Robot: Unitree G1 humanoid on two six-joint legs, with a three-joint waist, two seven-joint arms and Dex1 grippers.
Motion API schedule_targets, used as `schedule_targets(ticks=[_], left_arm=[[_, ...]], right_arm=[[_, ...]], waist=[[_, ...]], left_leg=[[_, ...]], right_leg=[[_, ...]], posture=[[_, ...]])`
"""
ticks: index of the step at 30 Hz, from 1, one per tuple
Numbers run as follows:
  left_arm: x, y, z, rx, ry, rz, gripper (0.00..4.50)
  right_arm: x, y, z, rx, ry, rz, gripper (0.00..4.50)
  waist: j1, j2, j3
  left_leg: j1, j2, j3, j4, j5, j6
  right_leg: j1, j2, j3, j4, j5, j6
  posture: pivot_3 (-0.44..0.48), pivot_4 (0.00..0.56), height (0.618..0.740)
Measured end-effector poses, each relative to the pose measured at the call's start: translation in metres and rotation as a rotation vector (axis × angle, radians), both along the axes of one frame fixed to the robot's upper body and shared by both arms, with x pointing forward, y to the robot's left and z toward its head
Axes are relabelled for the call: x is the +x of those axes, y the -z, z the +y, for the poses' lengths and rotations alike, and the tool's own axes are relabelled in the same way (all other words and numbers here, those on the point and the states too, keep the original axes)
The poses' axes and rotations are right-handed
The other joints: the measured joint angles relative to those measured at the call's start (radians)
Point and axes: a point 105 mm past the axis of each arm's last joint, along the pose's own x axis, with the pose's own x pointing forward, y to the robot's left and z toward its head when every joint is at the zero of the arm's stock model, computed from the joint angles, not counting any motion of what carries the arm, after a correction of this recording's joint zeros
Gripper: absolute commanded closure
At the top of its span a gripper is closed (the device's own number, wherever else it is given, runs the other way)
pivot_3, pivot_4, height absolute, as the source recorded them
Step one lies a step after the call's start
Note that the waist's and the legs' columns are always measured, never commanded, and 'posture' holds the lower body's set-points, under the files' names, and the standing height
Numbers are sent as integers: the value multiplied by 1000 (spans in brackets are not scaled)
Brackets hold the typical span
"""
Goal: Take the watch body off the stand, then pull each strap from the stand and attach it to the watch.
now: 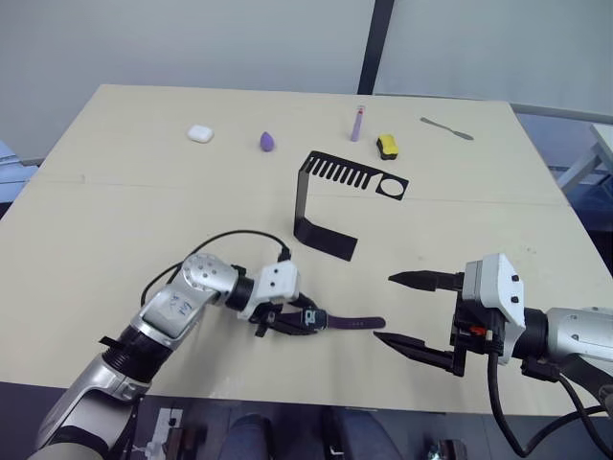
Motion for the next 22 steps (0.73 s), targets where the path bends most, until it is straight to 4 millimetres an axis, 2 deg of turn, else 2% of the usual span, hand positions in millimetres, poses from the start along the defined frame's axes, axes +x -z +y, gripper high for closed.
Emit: schedule_targets(ticks=[2,3,6,7,9,11,12,13,15,17,22], left_arm=[[3,4,-3,16,-7,-20,1873],[5,3,-6,16,-8,-32,1630],[6,1,-8,-1,-26,-14,189],[6,-2,-6,-15,-36,10,53],[2,-17,12,-59,-45,56,53],[-4,-40,46,-99,-62,87,53],[-11,-60,82,-99,-100,115,53],[-12,-71,97,-90,-130,106,53],[-20,-89,115,-60,-141,93,53],[-32,-93,140,14,-177,125,53],[-35,-98,173,86,-295,100,53]], right_arm=[[1,0,-1,-8,3,-4,0],[1,0,-2,-19,7,-6,0],[3,2,-6,-37,19,1,0],[3,3,-8,-38,26,5,0],[2,1,-17,-50,48,14,0],[-1,-3,-29,-69,66,24,0],[-5,-7,-42,-79,85,41,0],[-5,-9,-49,-84,103,48,0],[-9,-12,-60,-89,111,70,0],[-15,-15,-72,-113,103,100,0],[-21,-17,-95,-141,113,143,0]], waist=[[1,0,0],[2,0,0],[1,0,0],[1,0,0],[-8,0,0],[-19,-1,0],[-26,-1,0],[-26,-1,0],[-24,0,0],[-21,0,0],[-18,-1,0]], left_leg=[[0,0,0,0,0,0],[0,0,0,0,0,1],[0,0,0,0,0,1],[0,0,0,0,0,1],[0,0,0,-1,0,0],[1,1,0,-2,1,-2],[2,1,0,-3,1,-2],[2,1,-1,-3,1,-3],[4,1,-1,-3,1,-2],[6,0,-1,-4,0,-1],[4,0,-1,-4,-1,1]], right_leg=[[0,0,0,0,0,0],[0,0,0,0,0,0],[0,0,0,0,0,0],[0,0,0,0,0,0],[-1,0,0,1,0,-1],[-1,0,0,4,-1,-3],[-1,1,-1,4,-2,-4],[-1,1,-1,4,-2,-4],[2,0,-1,2,-2,-4],[5,0,-1,-1,-2,-3],[4,-1,-2,-2,-2,-3]], posture=[[0,150,740],[0,150,740],[0,150,740],[0,150,740],[0,150,740],[0,150,740],[0,150,740],[0,150,740],[0,150,740],[0,150,740],[0,150,740]])
